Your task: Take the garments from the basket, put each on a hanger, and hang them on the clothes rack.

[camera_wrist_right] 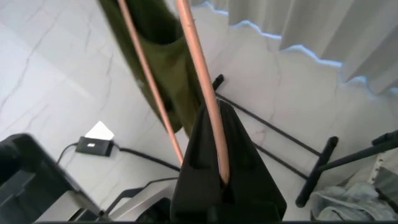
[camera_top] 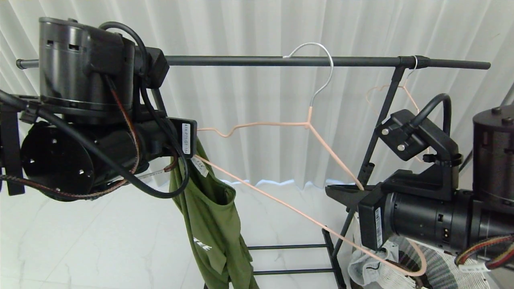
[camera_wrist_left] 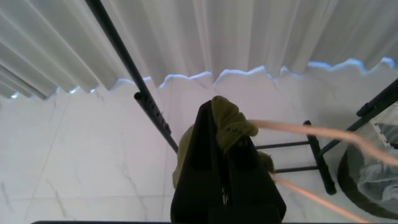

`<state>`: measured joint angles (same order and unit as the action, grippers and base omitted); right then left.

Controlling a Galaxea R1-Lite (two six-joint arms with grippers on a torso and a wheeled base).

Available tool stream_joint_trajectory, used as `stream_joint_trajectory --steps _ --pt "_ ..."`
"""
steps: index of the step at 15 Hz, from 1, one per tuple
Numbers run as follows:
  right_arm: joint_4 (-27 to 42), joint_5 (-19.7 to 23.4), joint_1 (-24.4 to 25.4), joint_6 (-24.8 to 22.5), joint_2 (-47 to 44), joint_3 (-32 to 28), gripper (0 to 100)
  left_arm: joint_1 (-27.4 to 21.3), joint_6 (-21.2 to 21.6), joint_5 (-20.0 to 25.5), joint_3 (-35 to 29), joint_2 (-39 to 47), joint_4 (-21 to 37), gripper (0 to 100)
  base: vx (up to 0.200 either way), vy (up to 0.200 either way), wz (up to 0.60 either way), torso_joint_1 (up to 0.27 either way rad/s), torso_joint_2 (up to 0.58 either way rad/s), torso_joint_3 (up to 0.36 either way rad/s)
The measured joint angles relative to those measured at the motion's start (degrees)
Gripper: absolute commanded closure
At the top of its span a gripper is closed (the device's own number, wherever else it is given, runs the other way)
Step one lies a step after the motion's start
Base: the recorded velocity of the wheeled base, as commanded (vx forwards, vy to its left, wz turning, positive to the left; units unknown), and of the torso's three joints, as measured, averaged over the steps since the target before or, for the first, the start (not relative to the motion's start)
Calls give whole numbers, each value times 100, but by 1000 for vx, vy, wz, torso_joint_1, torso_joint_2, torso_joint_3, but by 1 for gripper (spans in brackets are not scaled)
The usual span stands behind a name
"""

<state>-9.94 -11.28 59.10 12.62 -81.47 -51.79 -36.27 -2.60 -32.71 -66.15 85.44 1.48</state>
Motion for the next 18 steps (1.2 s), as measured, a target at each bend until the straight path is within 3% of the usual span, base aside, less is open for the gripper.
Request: stream_joint_trajectory --steps 8,13,18 --pt "63 -29 327 290 -130 -33 100 27 -2 -7 -160 116 2 100 0 0 0 0 0 0" --pt "48 -579 327 790 -216 -78 100 20 -24 -55 -172 127 2 100 0 0 0 0 0 0" --pt "52 -788 339 1092 -423 -375 100 -190 -482 -134 -151 127 -2 100 0 0 0 0 0 0"
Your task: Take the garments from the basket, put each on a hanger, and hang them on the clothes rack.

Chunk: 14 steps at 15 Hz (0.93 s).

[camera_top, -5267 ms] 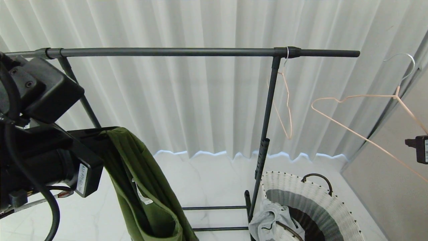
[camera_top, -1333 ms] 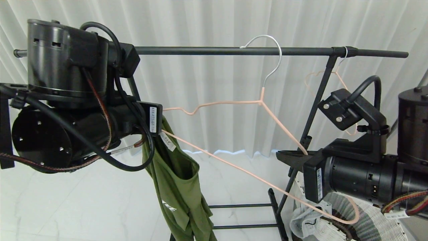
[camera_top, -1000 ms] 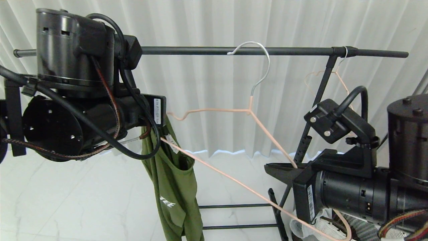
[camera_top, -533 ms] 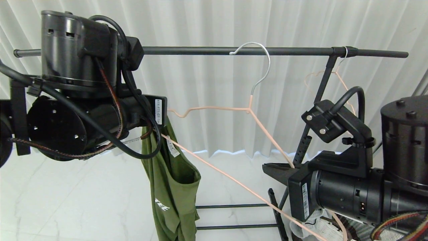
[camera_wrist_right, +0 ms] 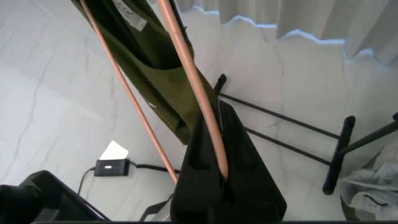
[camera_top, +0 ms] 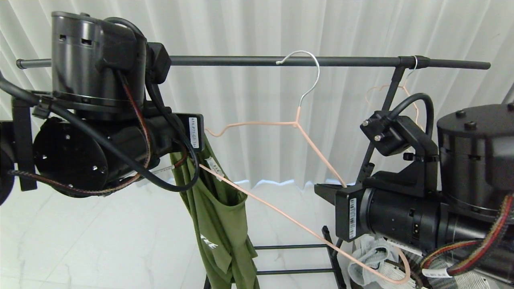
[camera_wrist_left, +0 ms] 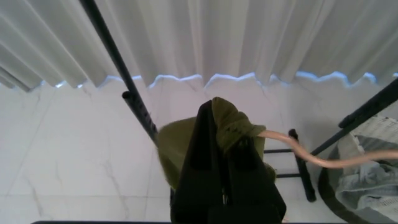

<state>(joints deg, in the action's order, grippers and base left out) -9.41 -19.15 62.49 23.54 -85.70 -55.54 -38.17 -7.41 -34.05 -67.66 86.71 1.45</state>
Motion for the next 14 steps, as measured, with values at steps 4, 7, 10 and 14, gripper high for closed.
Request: stream_joint_trajectory --steps 4,7,10,14 --pt "-11 -11 112 11 -201 -182 100 -278 -189 4 -4 5 2 100 0 0 0 0 0 0" --pt "-151 -30 239 13 -350 -247 100 -433 -402 4 -30 2 5 100 0 0 0 0 0 0" --pt "-341 -118 432 13 -536 -258 100 -669 -530 0 -56 -27 5 100 0 0 0 0 0 0" --pt "-466 -191 586 11 -738 -267 100 -909 -600 9 -168 -35 5 100 0 0 0 0 0 0"
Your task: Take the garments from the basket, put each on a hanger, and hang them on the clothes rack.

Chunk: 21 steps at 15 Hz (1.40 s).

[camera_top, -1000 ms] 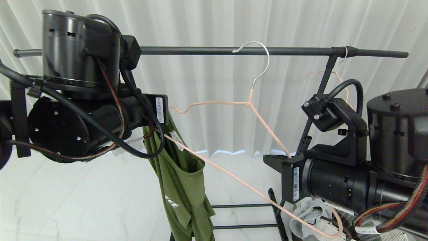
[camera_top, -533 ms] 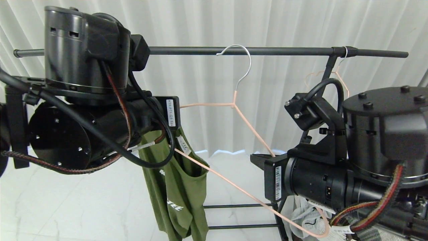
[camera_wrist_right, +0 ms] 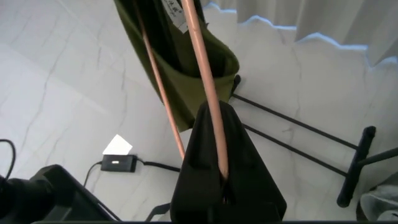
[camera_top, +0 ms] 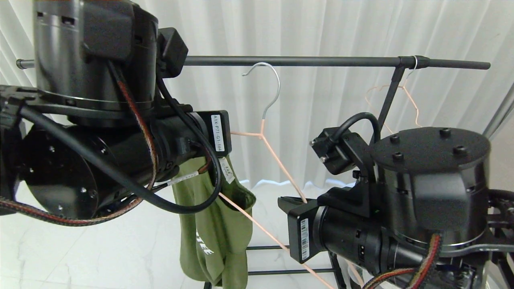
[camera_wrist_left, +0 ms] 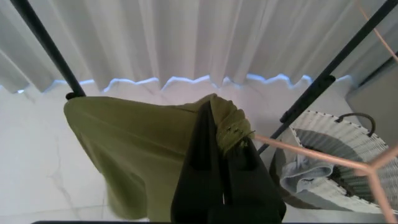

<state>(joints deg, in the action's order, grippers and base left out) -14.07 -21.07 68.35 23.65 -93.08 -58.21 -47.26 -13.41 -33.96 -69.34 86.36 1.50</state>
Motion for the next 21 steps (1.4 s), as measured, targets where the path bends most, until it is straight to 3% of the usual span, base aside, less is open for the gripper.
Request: stream_joint_trajectory --steps 9,15,21 --pt "41 -762 -188 51 221 273 100 705 37 -13 10 -20 28 100 0 0 0 0 0 0" --pt "41 -1073 -642 51 325 352 100 717 35 -57 123 -20 35 100 0 0 0 0 0 0" --pt "15 -1317 -1006 119 317 286 100 355 26 -49 137 -20 33 100 0 0 0 0 0 0"
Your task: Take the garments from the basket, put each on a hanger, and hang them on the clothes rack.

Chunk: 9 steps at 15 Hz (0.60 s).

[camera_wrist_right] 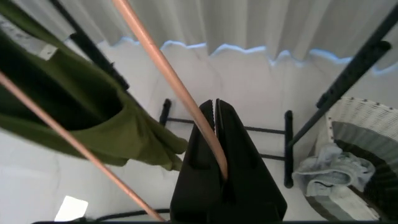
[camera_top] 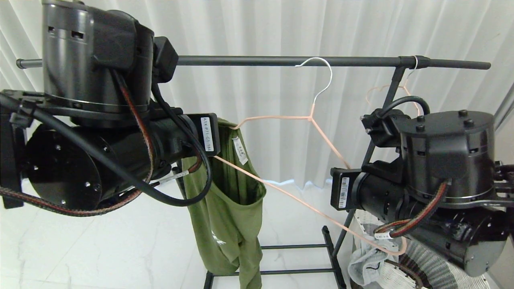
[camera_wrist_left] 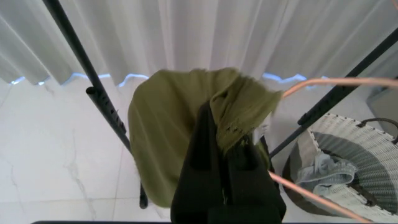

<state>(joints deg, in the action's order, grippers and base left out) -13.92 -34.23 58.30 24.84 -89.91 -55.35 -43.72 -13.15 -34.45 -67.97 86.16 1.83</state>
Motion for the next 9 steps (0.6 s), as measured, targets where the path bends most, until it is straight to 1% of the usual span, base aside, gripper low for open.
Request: stream_joint_trajectory --steps 4,9 --pt "-1 -20 -341 2 20 0 100 33 -4 -4 -16 -66 -2 100 0 0 0 0 0 0" --pt "-4 -30 -485 0 57 -38 100 20 -1 -6 128 -129 -2 100 0 0 0 0 0 0"
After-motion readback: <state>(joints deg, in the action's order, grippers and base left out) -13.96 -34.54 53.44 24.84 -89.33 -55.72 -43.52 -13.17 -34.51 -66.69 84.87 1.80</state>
